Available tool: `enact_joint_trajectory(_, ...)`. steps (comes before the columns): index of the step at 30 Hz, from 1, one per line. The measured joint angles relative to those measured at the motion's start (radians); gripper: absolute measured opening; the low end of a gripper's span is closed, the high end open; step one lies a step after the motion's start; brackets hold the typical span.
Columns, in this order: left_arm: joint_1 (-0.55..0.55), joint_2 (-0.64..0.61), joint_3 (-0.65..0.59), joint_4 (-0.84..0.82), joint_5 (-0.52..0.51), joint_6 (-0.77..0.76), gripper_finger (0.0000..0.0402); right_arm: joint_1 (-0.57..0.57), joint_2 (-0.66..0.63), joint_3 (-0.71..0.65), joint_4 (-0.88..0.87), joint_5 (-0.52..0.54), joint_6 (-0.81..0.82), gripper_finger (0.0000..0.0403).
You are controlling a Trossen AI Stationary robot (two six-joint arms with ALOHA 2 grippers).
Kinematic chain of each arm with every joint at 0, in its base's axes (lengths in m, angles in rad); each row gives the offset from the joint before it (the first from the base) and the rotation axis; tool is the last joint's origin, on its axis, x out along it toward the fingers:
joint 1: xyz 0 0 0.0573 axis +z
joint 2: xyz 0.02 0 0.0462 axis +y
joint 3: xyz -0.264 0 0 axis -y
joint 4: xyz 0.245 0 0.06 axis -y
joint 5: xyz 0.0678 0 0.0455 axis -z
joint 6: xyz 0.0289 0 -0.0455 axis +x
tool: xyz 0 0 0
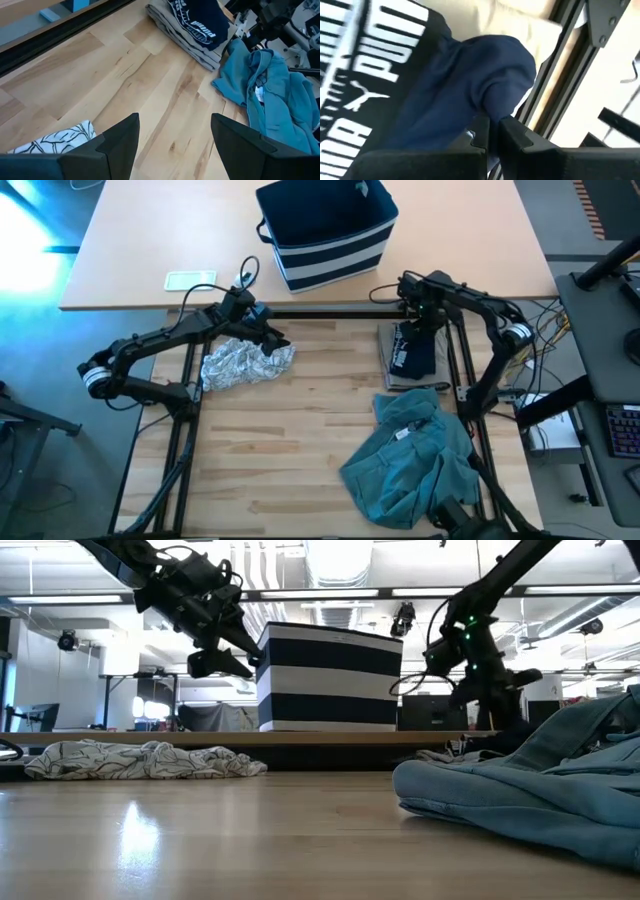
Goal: Fold Laundry from Bin
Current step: Stack the folded blue boxer on top of the folded brown shorts
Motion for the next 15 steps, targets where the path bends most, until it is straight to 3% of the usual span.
enact_joint_trajectory(4,0.000,-0.003,0.000,-0.029,0.000,0.002,0.0230,-0.010,0.016,0.000,-0.058,0.014,0.030,0.0048)
enact_joint_trajectory(8,0.000,-0.003,0.002,-0.050,-0.003,0.015,0.0230,0.006,-0.010,0.000,-0.103,0.014,0.077,0.0113)
enact_joint_trajectory(15,0.000,-0.010,0.002,-0.066,-0.003,0.035,0.0230,0.071,-0.122,-0.067,-0.123,-0.136,0.237,0.0225)
